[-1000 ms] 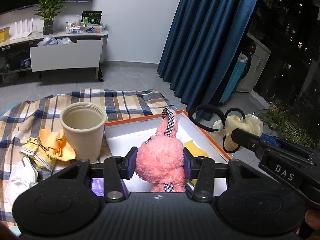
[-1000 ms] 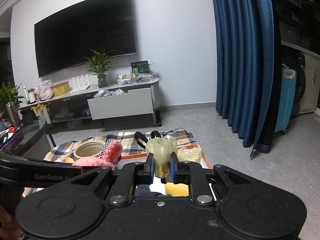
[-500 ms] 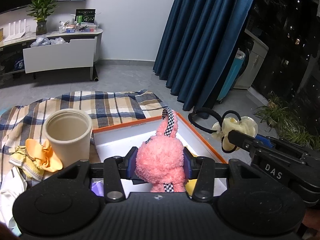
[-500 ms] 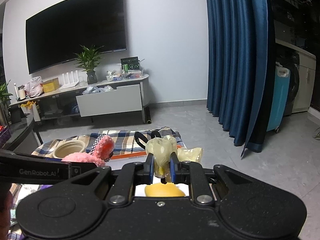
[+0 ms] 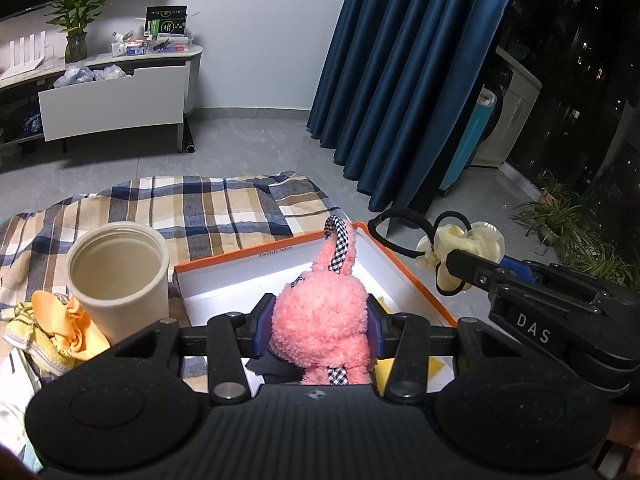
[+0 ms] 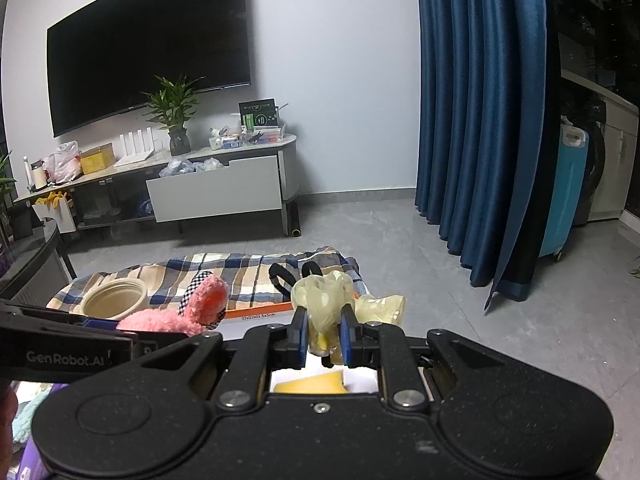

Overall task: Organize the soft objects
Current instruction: 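Open both grippers to drop the bunny and bag into the box, then move both grippers back toward the remaining pile on the blanket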

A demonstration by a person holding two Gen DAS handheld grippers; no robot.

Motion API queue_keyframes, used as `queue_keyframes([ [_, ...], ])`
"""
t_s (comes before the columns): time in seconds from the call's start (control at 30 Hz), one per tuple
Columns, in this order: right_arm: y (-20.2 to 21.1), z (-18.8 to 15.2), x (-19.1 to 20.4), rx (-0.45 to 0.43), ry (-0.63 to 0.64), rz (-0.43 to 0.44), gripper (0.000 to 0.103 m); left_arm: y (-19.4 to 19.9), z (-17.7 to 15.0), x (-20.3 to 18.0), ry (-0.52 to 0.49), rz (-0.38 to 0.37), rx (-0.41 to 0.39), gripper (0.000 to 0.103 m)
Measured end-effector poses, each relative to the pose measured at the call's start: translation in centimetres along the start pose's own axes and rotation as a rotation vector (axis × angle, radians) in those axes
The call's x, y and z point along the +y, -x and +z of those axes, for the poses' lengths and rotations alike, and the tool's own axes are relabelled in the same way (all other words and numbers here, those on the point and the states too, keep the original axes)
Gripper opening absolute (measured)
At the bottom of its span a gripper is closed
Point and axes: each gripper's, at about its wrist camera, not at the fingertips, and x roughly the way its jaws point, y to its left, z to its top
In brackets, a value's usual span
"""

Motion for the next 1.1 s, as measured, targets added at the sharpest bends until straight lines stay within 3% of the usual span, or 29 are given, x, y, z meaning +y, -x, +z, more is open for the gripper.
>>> queue_keyframes([
  [0.37, -3.1, 0.2, -0.1, 0.019, -0.001, -0.013, 0.023, -2.4, 1.4, 0.6, 0.001, -0.023, 0.007, 0.051],
  [0.4, -3.4, 0.3, -0.2, 0.020, -0.003, -0.014, 0.030, -2.6, 1.5, 0.6, -0.002, -0.019, 0.004, 0.055],
  [0.43, -3.7, 0.3, -0.3, 0.020, -0.010, -0.011, 0.040, -2.8, 1.6, 0.6, -0.006, -0.016, -0.002, 0.067],
  [0.53, -3.9, 0.4, -0.5, 0.016, -0.029, -0.003, 0.048, -2.9, 1.8, 1.0, 0.004, -0.011, -0.017, 0.075],
  [1.1, 2.7, 0.8, 1.6, -0.046, -0.027, 0.028, 0.051, 2.6, 0.9, 1.7, 0.018, 0.084, -0.050, 0.090],
])
